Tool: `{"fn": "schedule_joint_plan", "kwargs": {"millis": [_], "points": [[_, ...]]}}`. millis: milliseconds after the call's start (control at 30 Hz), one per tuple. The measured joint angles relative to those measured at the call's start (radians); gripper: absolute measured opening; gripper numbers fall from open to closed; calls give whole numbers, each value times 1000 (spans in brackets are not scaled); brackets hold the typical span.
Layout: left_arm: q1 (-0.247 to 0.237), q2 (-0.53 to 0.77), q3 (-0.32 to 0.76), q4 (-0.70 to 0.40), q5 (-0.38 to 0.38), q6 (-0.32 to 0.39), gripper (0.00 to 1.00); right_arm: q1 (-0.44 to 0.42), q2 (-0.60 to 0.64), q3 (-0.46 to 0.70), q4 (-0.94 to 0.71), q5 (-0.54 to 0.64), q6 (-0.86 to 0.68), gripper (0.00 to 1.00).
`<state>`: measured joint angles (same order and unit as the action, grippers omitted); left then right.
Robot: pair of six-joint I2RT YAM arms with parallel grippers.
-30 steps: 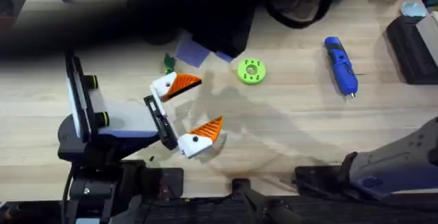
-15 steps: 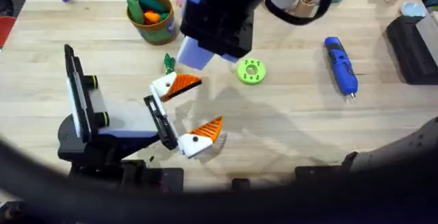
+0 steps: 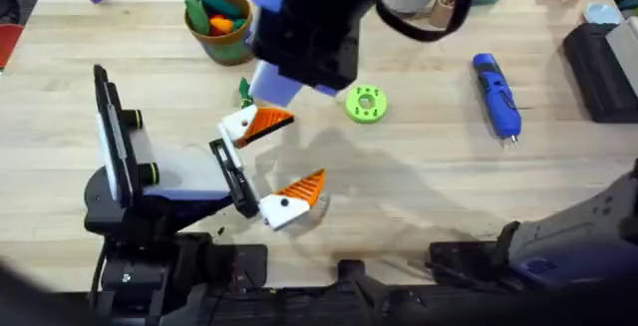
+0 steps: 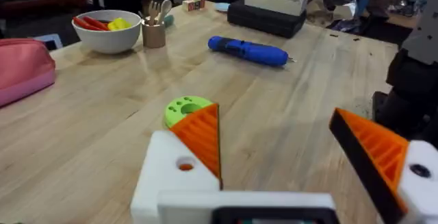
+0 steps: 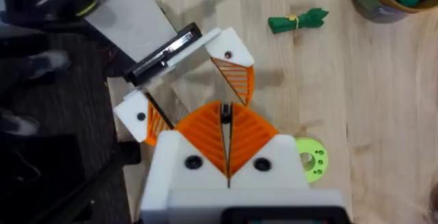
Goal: Pick up the gripper from the table and insert it into the empty holder that is missing its gripper. Then pick up a screw, insert it into the mounting hole, and use the screwdriver to tighten it. Finally, clean up the table by picking up the vegetable and placing it into the bucket.
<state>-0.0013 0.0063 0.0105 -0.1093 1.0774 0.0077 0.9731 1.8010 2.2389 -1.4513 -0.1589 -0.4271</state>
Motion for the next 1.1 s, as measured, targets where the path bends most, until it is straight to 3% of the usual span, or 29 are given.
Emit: {"fn": "schedule_joint_plan", "kwargs": {"millis": [433,733,1100], "points": [[0,0,0,0,0,0,985,68,118,110,-42,0,-1,6],[0,0,0,0,0,0,985,80,158,115,-38,6,-9,6],[0,0,0,0,0,0,985,80,184,117,-10,94,-3,6]]}}
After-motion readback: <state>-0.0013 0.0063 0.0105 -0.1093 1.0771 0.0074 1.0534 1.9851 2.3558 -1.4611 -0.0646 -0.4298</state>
